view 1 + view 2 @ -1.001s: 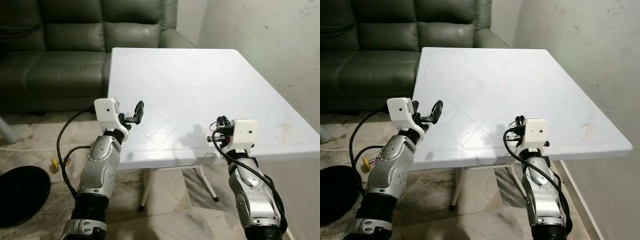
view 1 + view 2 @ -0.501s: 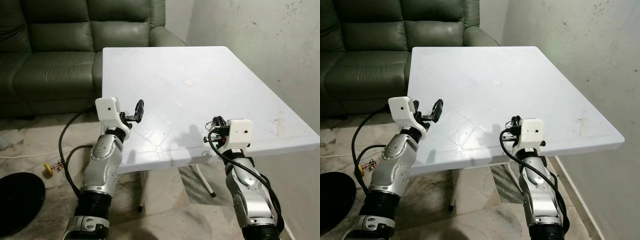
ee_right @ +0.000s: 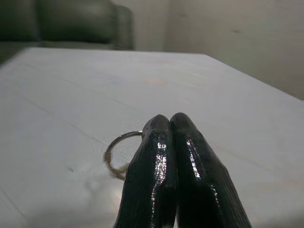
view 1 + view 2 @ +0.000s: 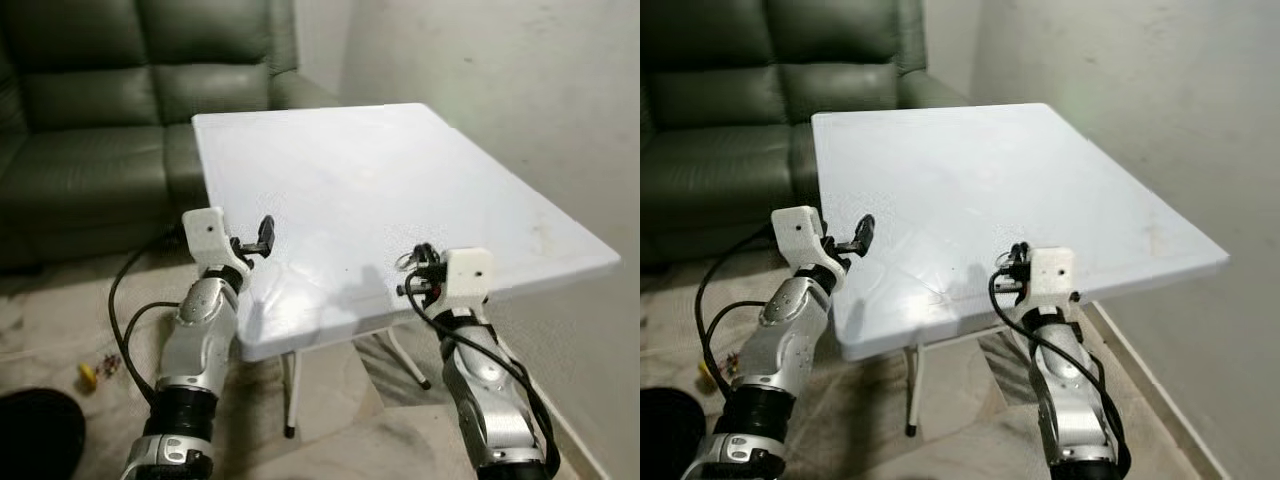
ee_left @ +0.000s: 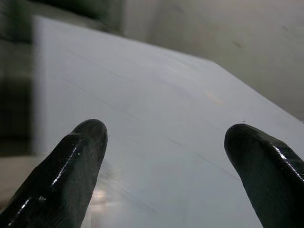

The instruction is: Hang keys on a hook

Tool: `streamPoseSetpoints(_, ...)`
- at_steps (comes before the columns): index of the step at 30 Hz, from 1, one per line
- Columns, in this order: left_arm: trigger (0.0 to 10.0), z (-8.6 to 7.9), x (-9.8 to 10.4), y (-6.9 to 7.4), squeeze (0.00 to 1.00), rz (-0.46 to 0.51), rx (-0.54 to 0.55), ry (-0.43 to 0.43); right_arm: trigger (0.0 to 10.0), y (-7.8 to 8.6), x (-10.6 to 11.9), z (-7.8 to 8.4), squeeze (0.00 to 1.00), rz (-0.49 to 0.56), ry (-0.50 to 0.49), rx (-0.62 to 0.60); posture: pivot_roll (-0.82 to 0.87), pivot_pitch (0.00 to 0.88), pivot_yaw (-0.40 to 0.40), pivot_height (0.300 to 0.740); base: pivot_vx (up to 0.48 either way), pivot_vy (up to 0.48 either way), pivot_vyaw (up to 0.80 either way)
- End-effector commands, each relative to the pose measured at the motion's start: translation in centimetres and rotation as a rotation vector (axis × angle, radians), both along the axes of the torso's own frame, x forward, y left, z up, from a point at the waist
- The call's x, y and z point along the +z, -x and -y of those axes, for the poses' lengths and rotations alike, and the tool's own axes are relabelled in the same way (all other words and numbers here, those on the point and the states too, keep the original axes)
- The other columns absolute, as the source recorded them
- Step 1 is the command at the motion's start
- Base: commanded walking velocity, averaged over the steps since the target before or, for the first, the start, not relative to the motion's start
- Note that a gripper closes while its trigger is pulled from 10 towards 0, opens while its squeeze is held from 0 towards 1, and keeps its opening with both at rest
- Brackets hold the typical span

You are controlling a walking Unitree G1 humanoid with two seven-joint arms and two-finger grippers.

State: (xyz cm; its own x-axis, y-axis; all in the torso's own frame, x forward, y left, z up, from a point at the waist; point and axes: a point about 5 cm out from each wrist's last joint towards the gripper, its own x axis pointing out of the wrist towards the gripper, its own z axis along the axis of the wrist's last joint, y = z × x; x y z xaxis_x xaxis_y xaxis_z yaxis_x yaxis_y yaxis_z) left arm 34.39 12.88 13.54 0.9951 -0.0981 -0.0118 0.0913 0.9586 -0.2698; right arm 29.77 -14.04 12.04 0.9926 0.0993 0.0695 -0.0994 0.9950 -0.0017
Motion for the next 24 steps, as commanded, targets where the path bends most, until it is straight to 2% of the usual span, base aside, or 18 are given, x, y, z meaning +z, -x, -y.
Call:
streamPoseSetpoints(1, 10.0, 1.6, 0.0, 0.2, 0.0, -0.009, -0.038, 0.003, 10.0, 0.3, 0.2, 1.0, 0.0, 0.001, 0.016, -0.033, 0.05, 0.0, -0.069, 0.74, 0.0, 0.0, -0.74)
streamPoseSetpoints(10, 10.0, 2.2, -0.6, 0.7, 0.0, -0.046, -0.052, -0.001, 10.0, 0.6, 0.0, 1.0, 0.0, -0.006, 0.016, -0.032, 0.05, 0.0, -0.071, 0.74, 0.0, 0.0, -0.73)
streamPoseSetpoints(20, 10.0, 2.1, -0.6, 0.9, 0.0, -0.05, -0.064, -0.042, 10.0, 0.8, 0.0, 0.8, 0.0, -0.011, 0.008, -0.037, 0.05, 0.0, -0.065, 0.74, 0.0, 0.0, -0.74)
streamPoseSetpoints(24, 10.0, 2.3, -0.8, 1.4, 0.0, -0.037, -0.107, -0.083, 10.0, 0.9, -0.1, 1.2, 0.0, -0.015, 0.015, -0.043, 0.05, 0.0, -0.066, 0.74, 0.0, 0.0, -0.74)
